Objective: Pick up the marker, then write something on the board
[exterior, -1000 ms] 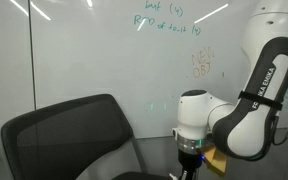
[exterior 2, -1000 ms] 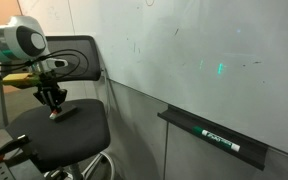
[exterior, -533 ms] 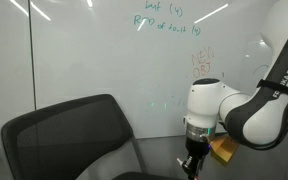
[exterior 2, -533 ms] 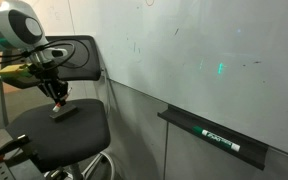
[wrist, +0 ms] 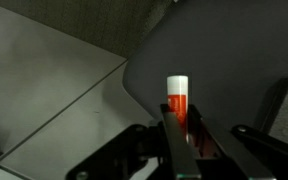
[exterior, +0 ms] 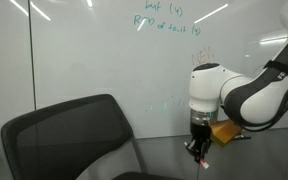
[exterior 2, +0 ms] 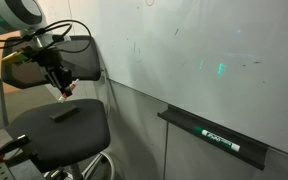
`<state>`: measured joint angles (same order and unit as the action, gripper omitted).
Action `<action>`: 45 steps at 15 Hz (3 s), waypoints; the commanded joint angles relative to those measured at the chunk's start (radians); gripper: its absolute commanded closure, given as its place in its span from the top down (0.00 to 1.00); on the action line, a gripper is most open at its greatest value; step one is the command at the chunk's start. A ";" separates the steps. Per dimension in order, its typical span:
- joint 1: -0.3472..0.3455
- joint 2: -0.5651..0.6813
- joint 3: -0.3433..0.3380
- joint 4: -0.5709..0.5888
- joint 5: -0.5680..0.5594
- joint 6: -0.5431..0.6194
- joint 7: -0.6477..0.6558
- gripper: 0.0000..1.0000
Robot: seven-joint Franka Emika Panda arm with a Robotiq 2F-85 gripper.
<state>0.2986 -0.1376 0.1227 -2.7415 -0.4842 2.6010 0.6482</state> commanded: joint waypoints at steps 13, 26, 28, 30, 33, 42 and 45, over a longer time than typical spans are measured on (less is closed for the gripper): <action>-0.247 -0.106 0.146 0.201 -0.091 -0.323 0.048 0.05; -0.243 0.059 0.084 0.501 -0.175 -0.520 0.046 0.05; -0.240 0.080 0.069 0.540 -0.182 -0.540 0.042 0.05; -0.238 0.098 0.054 0.572 -0.187 -0.549 0.036 0.05; -0.234 0.120 0.036 0.608 -0.190 -0.549 0.030 0.05; -0.219 0.152 0.015 0.676 -0.232 -0.559 0.043 0.05; -0.212 0.139 0.016 0.682 -0.243 -0.572 0.046 0.05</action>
<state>0.0639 0.0030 0.1481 -2.0939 -0.6974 2.0633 0.6853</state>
